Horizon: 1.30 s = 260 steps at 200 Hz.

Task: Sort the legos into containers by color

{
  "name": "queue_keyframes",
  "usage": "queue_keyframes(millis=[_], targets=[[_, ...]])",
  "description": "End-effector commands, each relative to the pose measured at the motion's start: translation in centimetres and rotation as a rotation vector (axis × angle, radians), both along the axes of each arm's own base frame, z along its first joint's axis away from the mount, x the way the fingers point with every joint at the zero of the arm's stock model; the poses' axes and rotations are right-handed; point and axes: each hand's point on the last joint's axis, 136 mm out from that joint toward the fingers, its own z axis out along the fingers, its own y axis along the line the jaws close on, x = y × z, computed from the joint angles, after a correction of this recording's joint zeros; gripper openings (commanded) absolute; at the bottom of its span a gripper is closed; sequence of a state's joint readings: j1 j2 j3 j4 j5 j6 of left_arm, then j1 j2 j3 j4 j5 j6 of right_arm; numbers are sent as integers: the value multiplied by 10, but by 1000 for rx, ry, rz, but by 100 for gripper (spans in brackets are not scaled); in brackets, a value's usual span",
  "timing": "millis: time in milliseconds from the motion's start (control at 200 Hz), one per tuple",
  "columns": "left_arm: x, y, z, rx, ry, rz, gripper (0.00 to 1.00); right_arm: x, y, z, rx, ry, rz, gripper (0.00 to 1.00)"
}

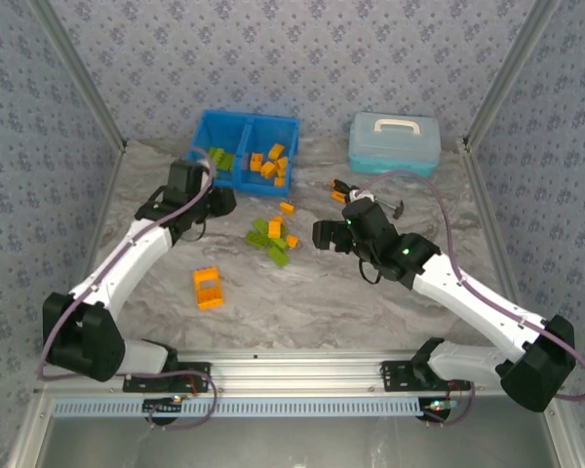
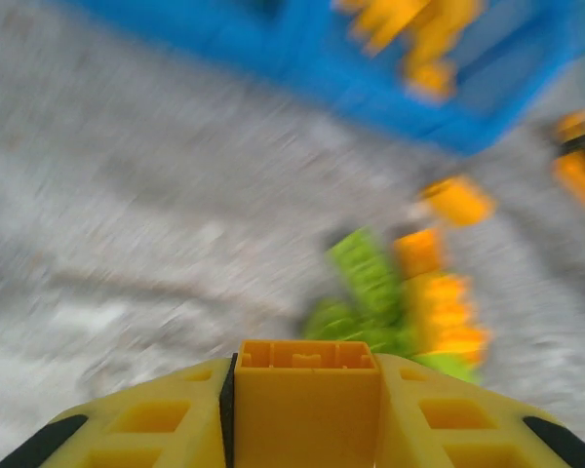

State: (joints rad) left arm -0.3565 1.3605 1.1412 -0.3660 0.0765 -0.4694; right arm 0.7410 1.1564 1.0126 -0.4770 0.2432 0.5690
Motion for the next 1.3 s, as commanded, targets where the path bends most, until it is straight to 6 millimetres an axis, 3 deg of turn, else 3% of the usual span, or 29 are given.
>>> queue_keyframes(millis=[0, 155, 465, 620, 740, 859, 1004, 1139, 1224, 1294], targets=[[30, -27, 28, 11, -93, 2, 37, 2, 3, 8, 55, -2, -10, 100], [91, -43, 38, 62, -144, 49, 35, -2, 5, 7, 81, 16, -3, 100], [224, -70, 24, 235, -190, 139, 34, -23, -9, 8, 118, 41, -26, 100], [263, -68, 9, 283, -226, 185, 40, -33, -22, 11, 126, 36, -52, 100], [277, -60, -3, 272, -243, 194, 54, -39, -29, 14, 137, 26, -60, 100], [278, -64, 9, 261, -272, 143, 69, -40, -31, 15, 135, 18, -63, 100], [255, -72, 58, 223, -303, 92, 72, -35, -27, 16, 143, 11, -64, 100], [213, -81, 104, 150, -293, 61, 72, -28, -21, 15, 137, 9, -61, 100], [175, -82, 131, 112, -297, 51, 73, -25, -19, 13, 117, 8, -55, 100], [140, -79, 132, 81, -287, 49, 74, -22, -19, 10, 94, 12, -52, 100]])
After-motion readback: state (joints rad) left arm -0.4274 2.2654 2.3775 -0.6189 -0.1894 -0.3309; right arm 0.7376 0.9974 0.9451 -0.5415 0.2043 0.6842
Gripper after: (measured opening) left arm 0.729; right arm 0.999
